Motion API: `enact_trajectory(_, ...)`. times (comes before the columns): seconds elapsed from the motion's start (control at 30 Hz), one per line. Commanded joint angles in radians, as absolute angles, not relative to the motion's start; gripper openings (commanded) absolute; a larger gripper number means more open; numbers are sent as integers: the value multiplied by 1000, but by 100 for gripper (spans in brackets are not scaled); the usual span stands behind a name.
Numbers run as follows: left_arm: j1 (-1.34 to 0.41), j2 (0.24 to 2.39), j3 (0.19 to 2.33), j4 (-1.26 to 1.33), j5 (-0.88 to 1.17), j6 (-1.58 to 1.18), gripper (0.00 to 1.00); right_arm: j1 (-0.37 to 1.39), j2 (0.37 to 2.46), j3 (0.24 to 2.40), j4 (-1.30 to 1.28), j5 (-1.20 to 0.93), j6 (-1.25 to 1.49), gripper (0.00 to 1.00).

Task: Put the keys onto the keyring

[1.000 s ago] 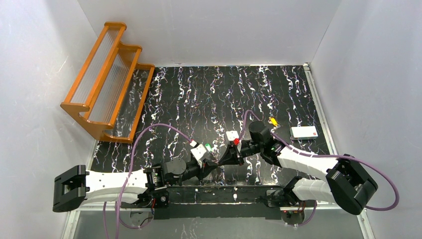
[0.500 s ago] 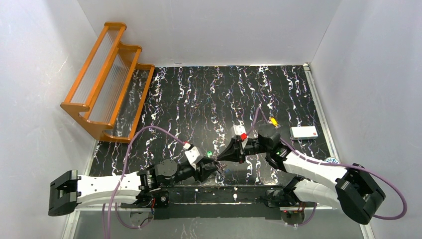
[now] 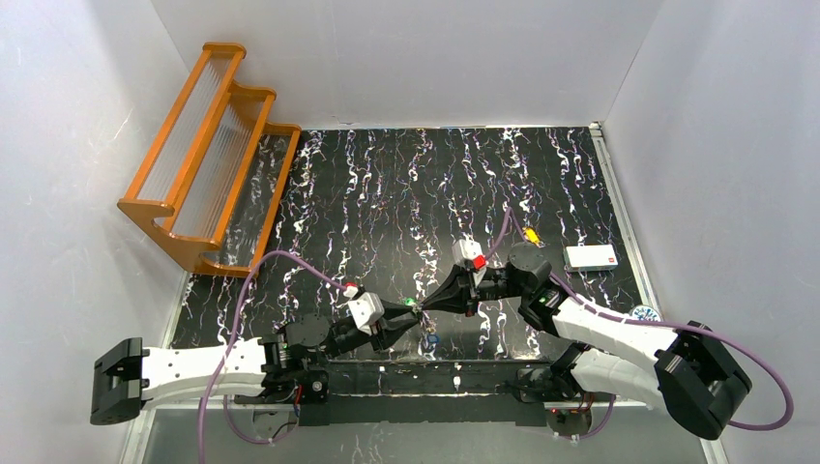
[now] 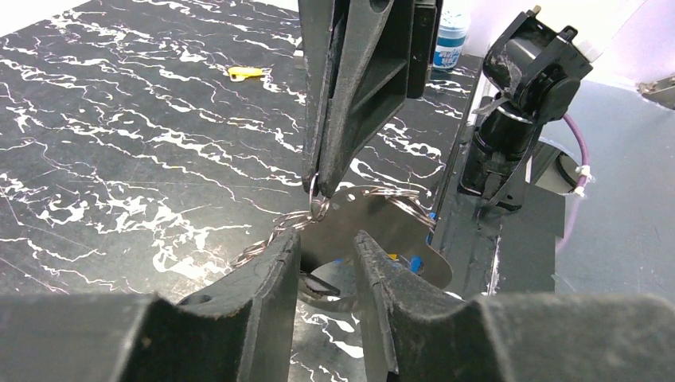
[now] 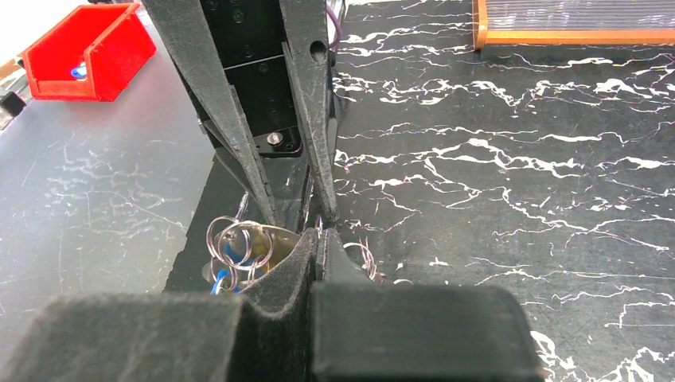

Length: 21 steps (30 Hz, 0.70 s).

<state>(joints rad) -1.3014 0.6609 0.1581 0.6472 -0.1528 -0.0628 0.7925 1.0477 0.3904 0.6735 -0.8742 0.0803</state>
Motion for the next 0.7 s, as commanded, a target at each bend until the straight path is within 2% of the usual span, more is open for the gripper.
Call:
enact_trajectory(0.0,-1302,652,144,691,-150,-8,29,796,1041,380,766,-895,104,1)
enact_trajectory(0.43,-1302,723,173,751,-150,39,17,798,1057,388,781,-915,118,1)
enact_trajectory(0.67,-1302,743,178,781,-155,15,16,799,1064,391,781,-921,121,1)
